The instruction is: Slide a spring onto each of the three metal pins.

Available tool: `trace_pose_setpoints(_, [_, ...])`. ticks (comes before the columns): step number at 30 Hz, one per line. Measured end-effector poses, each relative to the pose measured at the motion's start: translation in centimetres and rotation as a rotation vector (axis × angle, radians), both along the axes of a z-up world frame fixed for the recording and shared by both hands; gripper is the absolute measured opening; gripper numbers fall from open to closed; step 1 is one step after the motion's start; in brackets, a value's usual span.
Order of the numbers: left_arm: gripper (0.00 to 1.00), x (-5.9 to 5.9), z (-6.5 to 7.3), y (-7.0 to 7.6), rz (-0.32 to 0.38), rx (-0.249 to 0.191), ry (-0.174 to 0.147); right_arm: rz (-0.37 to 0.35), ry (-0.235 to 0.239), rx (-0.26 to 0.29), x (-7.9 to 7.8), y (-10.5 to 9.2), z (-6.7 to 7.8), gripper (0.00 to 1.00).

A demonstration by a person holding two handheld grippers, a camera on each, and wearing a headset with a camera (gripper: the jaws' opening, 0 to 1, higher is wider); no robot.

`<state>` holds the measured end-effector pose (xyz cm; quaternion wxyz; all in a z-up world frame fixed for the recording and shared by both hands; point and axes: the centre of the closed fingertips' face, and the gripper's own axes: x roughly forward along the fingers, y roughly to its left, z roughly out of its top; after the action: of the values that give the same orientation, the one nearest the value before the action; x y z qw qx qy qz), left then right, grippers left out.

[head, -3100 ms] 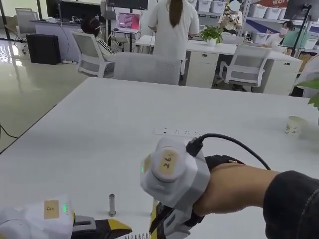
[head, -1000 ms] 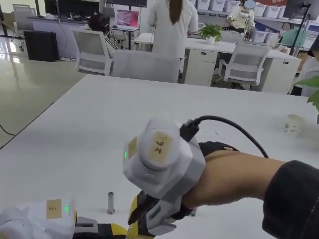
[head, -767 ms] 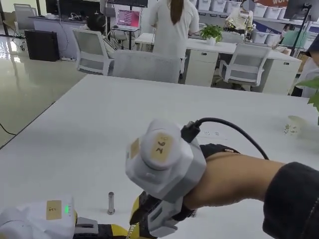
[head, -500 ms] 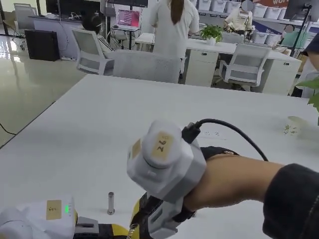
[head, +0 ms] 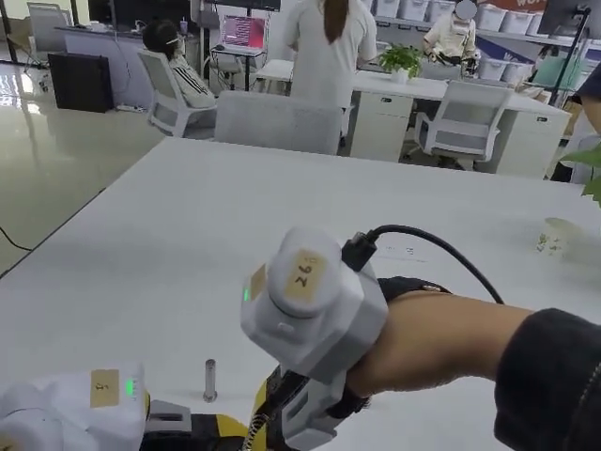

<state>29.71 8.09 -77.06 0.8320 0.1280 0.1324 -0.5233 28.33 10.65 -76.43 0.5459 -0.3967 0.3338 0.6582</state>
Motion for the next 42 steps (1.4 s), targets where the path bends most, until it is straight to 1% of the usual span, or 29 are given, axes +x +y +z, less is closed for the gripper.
trace_pose_setpoints(6, [0.02,-0.2,-0.3,-0.2,-0.016,0.034,-0.006,0.012,-0.001,-0.022,-0.2,-0.1,-0.3,0.08])
trace_pose_setpoints(10, [0.02,-0.3,-0.5,-0.2,-0.026,0.043,-0.003,0.011,0.005,-0.033,-0.3,-0.3,-0.4,0.08])
trace_pose_setpoints(13, [0.03,-0.3,-0.5,-0.3,-0.026,0.039,0.002,0.008,0.006,-0.038,-0.3,-0.4,-0.4,0.08])
trace_pose_setpoints(19, [0.03,0.0,-0.4,-0.1,-0.011,0.022,0.01,0.002,-0.005,-0.036,0.0,-0.2,-0.4,0.08])
trace_pose_setpoints(21, [0.04,-0.1,-0.5,-0.1,-0.008,0.025,0.013,0.0,-0.007,-0.032,0.1,-0.2,-0.3,0.08])
trace_pose_setpoints(25, [0.09,0.0,-0.8,0.1,0.001,0.026,0.024,-0.003,-0.011,-0.029,0.2,-0.1,-0.1,0.08])
trace_pose_setpoints(31, [0.14,0.2,-0.9,0.5,0.021,0.012,0.035,-0.011,-0.015,-0.031,0.5,-0.4,-0.2,0.08])
trace_pose_setpoints(35, [0.19,0.3,-0.9,0.8,0.042,-0.001,0.049,-0.014,-0.015,-0.034,0.6,-0.5,-0.2,0.08])
trace_pose_setpoints(42, [0.25,0.5,-1.1,2.0,0.082,-0.01,0.058,-0.023,-0.02,-0.038,0.9,-0.8,-0.2,0.08])
